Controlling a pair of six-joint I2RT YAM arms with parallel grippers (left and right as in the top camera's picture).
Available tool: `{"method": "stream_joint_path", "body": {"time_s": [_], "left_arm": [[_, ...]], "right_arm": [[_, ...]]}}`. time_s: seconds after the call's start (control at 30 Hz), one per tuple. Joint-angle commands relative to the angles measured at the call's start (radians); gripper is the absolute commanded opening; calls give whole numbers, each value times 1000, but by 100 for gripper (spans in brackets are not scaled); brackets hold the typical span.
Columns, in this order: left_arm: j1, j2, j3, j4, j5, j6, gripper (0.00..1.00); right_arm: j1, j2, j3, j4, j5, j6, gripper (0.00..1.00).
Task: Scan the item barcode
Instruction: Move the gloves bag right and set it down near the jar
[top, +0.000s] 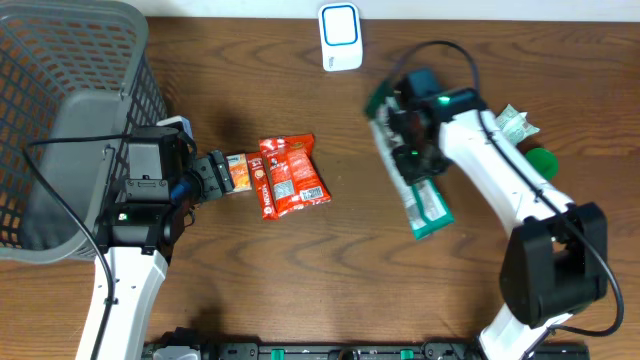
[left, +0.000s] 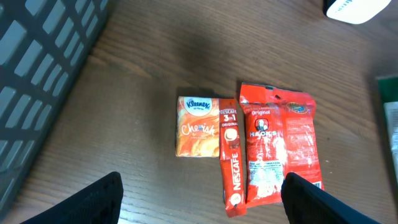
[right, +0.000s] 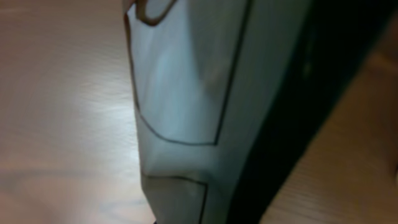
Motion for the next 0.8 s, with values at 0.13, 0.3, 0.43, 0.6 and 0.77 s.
{"method": "stream_joint_path", "body": {"time_s": [0.13, 0.3, 0.43, 0.6, 0.77], "left_arm": [[6, 1, 24, 0, -9, -2, 82], [6, 1, 24, 0, -9, -2, 82], [6, 1, 24, 0, -9, -2, 82], [6, 1, 24, 0, -9, -2, 82], [6, 1, 24, 0, -9, -2, 82]], "right_arm": [[-142, -3, -128, 82, -3, 26, 34], [-172, -3, -43, 56, 76, 18, 99], [-162, -3, 83, 5, 31, 32, 99], [-113, -1, 71, 66, -417, 39, 9], [0, -1, -106, 296, -260, 251, 1]]}}
